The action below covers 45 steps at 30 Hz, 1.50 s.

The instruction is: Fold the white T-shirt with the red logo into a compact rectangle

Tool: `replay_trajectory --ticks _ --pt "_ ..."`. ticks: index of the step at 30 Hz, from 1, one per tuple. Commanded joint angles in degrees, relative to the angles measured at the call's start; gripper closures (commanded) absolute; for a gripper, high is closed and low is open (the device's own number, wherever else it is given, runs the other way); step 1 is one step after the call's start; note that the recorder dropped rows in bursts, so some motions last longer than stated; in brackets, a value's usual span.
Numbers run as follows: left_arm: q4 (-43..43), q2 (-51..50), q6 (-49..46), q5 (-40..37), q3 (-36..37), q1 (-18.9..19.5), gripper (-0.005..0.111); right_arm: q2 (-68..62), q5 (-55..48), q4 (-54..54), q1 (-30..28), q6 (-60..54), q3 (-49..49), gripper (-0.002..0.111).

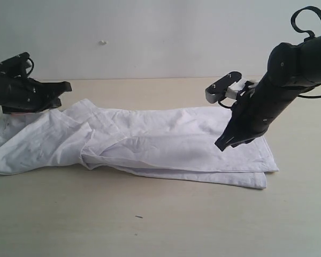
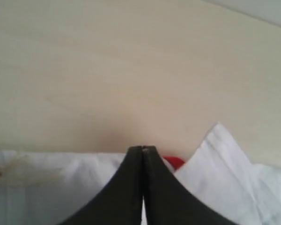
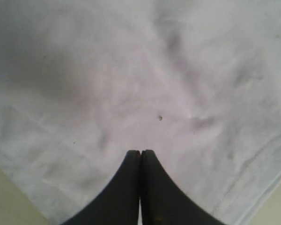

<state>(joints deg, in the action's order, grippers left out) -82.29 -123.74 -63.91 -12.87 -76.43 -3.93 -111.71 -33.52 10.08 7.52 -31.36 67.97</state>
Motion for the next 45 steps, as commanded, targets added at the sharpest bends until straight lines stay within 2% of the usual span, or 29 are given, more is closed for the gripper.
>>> replay_trajectory --ticks 1,4,5,7,9,12,15,17,20,26,34,41,43,45 --pt "4.7 4.0 -4.2 -3.0 -1.2 2.1 0.096 0.6 -0.8 0.3 -0.2 -0.4 -0.1 0.108" --pt "11.5 7.3 -4.5 -9.3 -1.2 5.7 0.070 0.6 -0.8 0.3 -0.2 -0.4 -0.1 0.108" --pt "14.7 7.9 -1.5 -12.8 -1.2 7.7 0.053 0.6 -0.8 0.3 -0.2 -0.4 -0.1 0.108" --pt "20.4 8.2 7.8 -17.0 -1.6 12.6 0.037 0.6 -1.0 0.3 -0.2 -0.4 -0.1 0.108" --pt "28.7 7.2 17.3 -24.5 -2.5 18.3 0.038 0.6 -1.3 0.3 -0.2 -0.4 -0.1 0.108" --pt "30.8 4.9 20.4 -37.5 -3.5 25.9 0.042 0.6 -1.3 0.6 -0.2 -0.4 -0.1 0.108" --pt "29.8 2.9 19.5 -46.2 -3.8 30.7 0.033 0.6 -1.0 1.6 -0.2 -1.5 -0.1 0.108" --pt "29.6 1.7 19.8 -47.6 -3.8 31.9 0.025 0.6 -1.0 2.2 -0.2 -1.9 -0.1 0.108" --pt "29.3 -0.2 18.7 -48.0 -3.8 31.8 0.022 0.6 -1.8 2.6 -0.2 -2.0 -0.1 0.108" --pt "29.5 -3.1 16.2 -45.0 -3.8 30.6 0.022 1.2 -2.7 3.0 -0.2 -3.4 -0.1 0.108" --pt "28.9 -7.9 14.6 -45.6 -3.8 29.3 0.022 3.7 -1.3 3.1 -0.2 -3.5 -0.1 0.108" --pt "24.8 -11.1 10.6 -51.4 -3.8 22.0 0.022 3.7 -1.3 3.4 -0.2 -3.4 -0.1 0.108" --pt "25.5 -11.1 10.2 -51.5 -3.8 19.3 0.022 3.7 -1.3 3.4 -0.2 -2.9 -0.1 0.108" --pt "28.3 -11.1 10.4 -50.9 -3.8 17.0 0.028 3.7 -1.3 3.4 -0.2 -2.9 -0.1 0.108"
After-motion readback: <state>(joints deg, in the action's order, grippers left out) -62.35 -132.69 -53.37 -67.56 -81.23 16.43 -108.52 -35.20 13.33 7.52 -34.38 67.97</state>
